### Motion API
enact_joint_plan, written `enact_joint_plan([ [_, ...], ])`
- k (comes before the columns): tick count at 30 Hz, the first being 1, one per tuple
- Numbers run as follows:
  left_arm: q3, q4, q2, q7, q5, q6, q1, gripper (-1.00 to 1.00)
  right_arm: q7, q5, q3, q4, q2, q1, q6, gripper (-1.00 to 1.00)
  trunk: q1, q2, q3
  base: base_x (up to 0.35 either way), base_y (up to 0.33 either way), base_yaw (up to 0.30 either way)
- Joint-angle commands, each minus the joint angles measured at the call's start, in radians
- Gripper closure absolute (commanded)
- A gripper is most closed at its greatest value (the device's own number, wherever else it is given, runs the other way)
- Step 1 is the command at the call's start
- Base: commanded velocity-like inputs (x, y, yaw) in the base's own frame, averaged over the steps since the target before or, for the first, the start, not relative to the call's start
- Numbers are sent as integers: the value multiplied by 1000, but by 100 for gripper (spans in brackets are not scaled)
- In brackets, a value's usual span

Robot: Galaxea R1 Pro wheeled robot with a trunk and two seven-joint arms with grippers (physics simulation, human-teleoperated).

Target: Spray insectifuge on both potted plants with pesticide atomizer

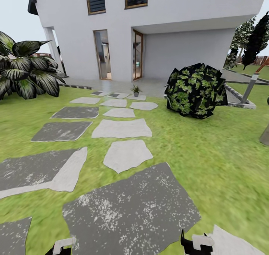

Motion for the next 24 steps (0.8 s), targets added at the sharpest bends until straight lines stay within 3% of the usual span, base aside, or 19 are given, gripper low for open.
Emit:
enact_joint_plan([
  [1, 6, 1, 0, 3, -9, -3, -1, 100, -10, 10, 1, 1, 0, -1, 1, -100, 0, 0, 0, 337, 0, 0],
  [24, 6, 3, -1, 3, -9, -3, -1, 100, -9, 10, 2, 2, 1, -1, 1, -100, 0, 0, 8, 337, 0, 0],
])
